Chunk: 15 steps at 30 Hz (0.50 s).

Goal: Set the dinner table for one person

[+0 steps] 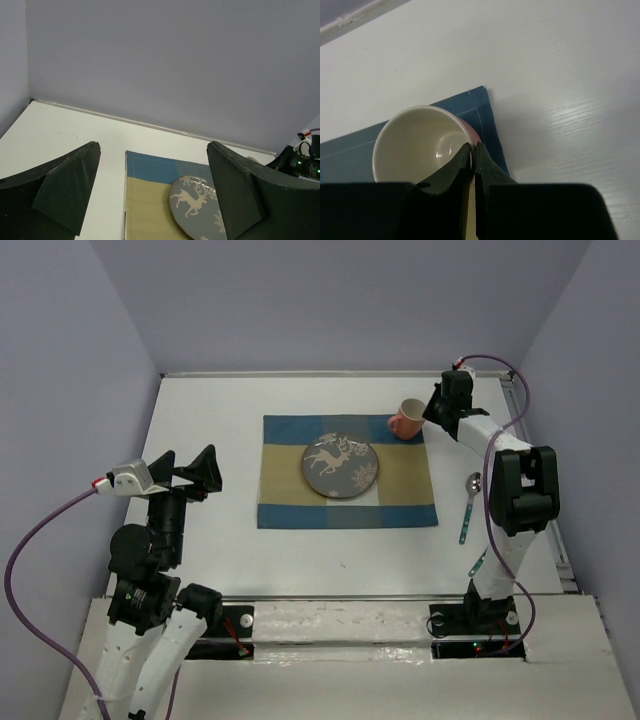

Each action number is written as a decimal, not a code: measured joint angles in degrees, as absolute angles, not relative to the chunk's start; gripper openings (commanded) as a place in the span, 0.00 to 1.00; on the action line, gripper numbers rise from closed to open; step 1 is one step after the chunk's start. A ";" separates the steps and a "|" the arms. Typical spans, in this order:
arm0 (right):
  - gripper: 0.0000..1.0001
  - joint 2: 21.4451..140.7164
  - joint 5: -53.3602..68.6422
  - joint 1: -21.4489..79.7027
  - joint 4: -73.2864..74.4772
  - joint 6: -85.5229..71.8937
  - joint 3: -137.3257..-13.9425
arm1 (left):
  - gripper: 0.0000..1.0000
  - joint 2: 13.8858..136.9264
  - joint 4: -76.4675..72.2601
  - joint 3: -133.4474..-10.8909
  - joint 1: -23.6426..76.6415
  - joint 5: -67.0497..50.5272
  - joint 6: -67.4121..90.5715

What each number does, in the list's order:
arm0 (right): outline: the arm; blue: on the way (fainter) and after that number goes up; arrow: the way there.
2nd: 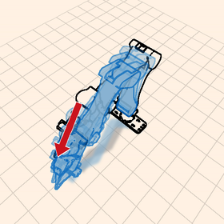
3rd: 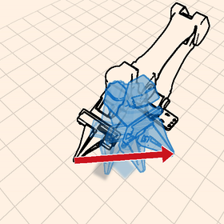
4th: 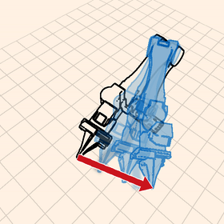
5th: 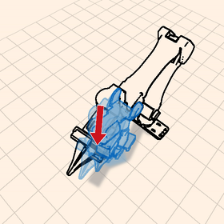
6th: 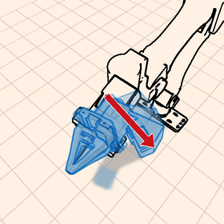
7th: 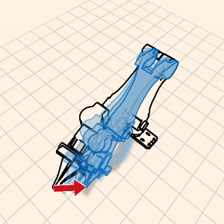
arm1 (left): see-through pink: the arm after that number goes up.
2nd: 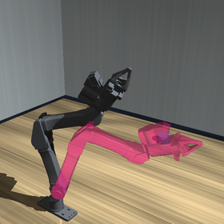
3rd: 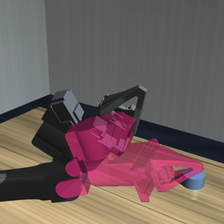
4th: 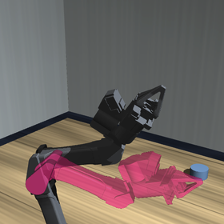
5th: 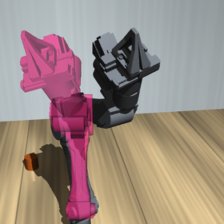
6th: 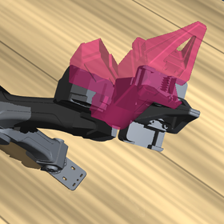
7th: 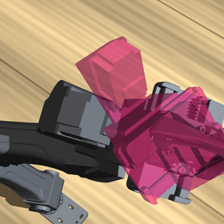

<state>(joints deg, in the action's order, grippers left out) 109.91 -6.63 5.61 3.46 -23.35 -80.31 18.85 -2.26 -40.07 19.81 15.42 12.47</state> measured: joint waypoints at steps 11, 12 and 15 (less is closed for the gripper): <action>0.64 108.22 -6.00 5.58 5.13 -23.40 -82.06 | 0.99 18.81 -2.26 -40.07 19.81 15.38 12.49; 0.62 106.10 -6.02 5.58 5.37 -23.62 -80.40 | 0.99 18.79 -2.26 -40.07 19.81 15.35 12.51; 0.56 97.97 -6.33 5.52 5.56 -24.86 -73.56 | 0.99 18.28 -2.24 -40.07 19.84 15.22 12.53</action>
<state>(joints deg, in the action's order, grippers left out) 97.97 -6.33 5.52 5.56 -24.86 -73.56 18.28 -2.24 -40.07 19.84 15.22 12.53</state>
